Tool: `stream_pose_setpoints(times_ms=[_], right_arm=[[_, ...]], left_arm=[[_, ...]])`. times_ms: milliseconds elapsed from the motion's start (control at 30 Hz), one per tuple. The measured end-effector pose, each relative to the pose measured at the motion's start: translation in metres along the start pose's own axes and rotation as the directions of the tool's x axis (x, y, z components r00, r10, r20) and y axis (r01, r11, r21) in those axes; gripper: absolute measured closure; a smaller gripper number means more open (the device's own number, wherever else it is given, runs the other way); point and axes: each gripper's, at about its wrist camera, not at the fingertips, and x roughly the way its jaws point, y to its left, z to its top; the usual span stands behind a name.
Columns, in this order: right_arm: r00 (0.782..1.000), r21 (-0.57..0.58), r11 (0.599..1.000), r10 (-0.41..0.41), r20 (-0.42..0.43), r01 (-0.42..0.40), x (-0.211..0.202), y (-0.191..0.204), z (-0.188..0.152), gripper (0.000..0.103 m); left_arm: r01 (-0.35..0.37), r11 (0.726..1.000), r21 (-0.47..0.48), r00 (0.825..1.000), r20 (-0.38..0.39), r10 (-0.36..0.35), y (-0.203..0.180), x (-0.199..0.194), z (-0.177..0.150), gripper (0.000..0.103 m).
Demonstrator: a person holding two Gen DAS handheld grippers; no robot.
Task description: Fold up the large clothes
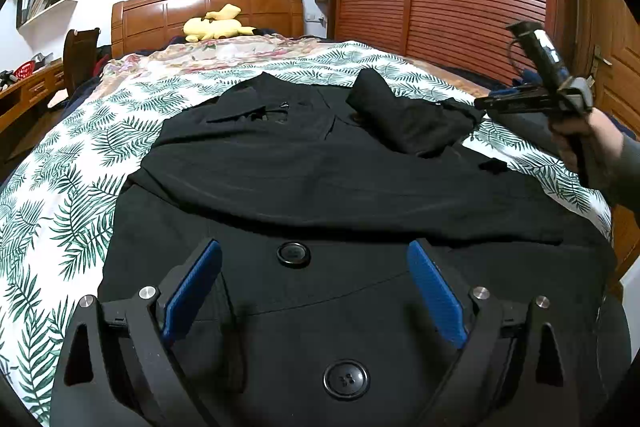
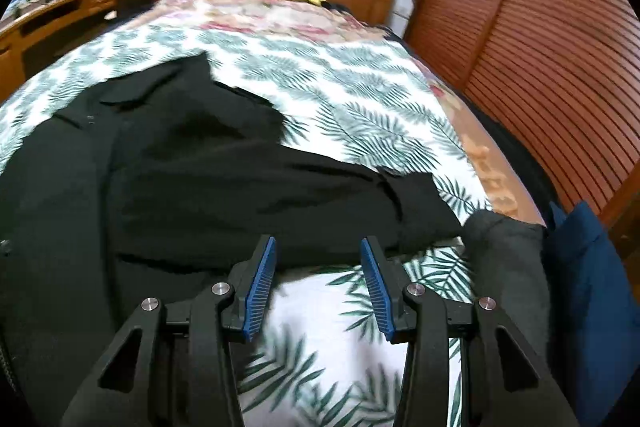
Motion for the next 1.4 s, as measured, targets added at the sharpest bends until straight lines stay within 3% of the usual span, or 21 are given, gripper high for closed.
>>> stream_pose_setpoints(times_ms=[433,700,1233,1300,1400], right_arm=[[0.982,0.125,0.986,-0.094,-0.161,0.115,0.079,-0.036,0.021,0.057],[0.974,0.157,0.977,-0.113,-0.196,0.145,0.103,-0.035,0.025,0.046],[0.973,0.260,0.962,-0.025,-0.230,0.087,0.126,-0.051,0.022,0.043],[0.975,0.249,0.966,-0.018,-0.223,0.074,0.126,-0.050,0.021,0.048],[0.978,0.210,0.977,0.004,-0.209,0.041,0.123,-0.043,0.020,0.072]], left_arm=[[0.000,1.000,0.001,1.000,-0.011,0.000,-0.001,0.001,-0.001,0.009],[0.003,1.000,0.008,1.000,-0.012,-0.003,-0.002,0.002,-0.001,0.009],[0.008,1.000,0.010,1.000,-0.011,-0.007,-0.001,0.002,-0.001,0.009],[0.009,1.000,0.009,1.000,-0.011,-0.009,-0.001,0.002,-0.001,0.009],[0.009,1.000,0.008,1.000,-0.012,-0.008,-0.001,0.002,-0.001,0.009]])
